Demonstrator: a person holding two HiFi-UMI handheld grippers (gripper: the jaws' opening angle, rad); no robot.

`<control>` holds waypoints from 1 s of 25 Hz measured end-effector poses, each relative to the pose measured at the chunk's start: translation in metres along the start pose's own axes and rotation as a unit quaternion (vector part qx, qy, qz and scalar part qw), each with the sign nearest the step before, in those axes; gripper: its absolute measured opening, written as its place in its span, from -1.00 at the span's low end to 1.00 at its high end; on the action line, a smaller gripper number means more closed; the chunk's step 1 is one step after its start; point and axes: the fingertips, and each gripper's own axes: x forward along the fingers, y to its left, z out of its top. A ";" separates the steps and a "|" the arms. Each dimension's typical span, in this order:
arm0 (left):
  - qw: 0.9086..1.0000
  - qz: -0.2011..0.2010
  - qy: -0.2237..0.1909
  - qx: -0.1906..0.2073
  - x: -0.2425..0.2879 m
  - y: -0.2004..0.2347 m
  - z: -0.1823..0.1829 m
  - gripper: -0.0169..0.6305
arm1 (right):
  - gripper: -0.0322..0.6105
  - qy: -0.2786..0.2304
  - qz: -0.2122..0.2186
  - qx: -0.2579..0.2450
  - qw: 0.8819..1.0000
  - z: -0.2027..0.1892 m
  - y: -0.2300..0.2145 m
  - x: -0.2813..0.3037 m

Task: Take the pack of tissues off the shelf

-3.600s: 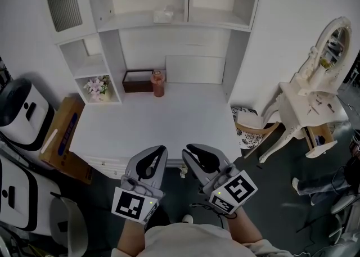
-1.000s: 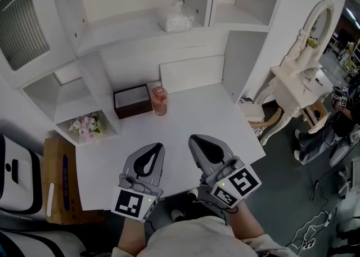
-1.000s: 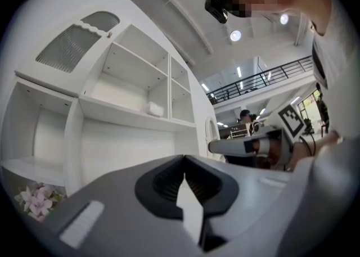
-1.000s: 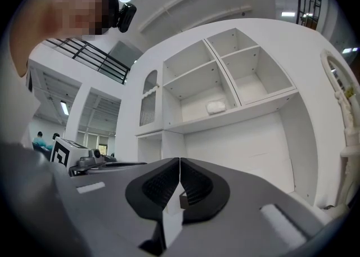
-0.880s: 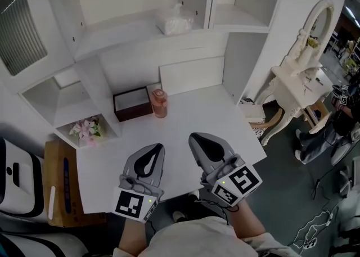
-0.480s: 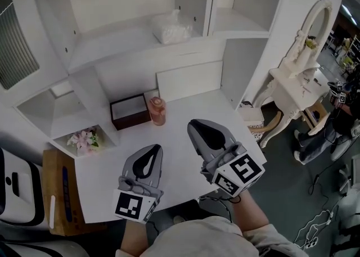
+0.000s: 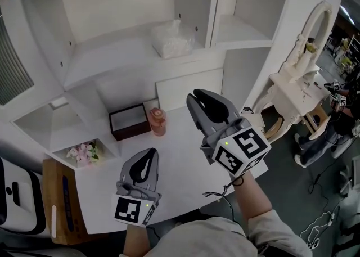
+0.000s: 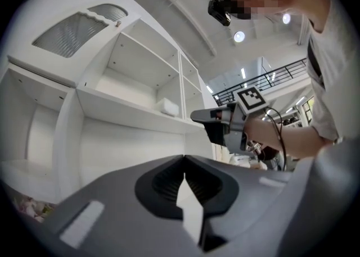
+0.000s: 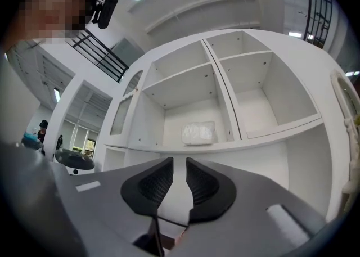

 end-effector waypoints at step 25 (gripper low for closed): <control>0.998 0.068 0.012 0.011 -0.006 0.038 0.003 -0.94 | 0.21 -0.037 -0.026 0.003 0.999 0.043 -0.035 0.086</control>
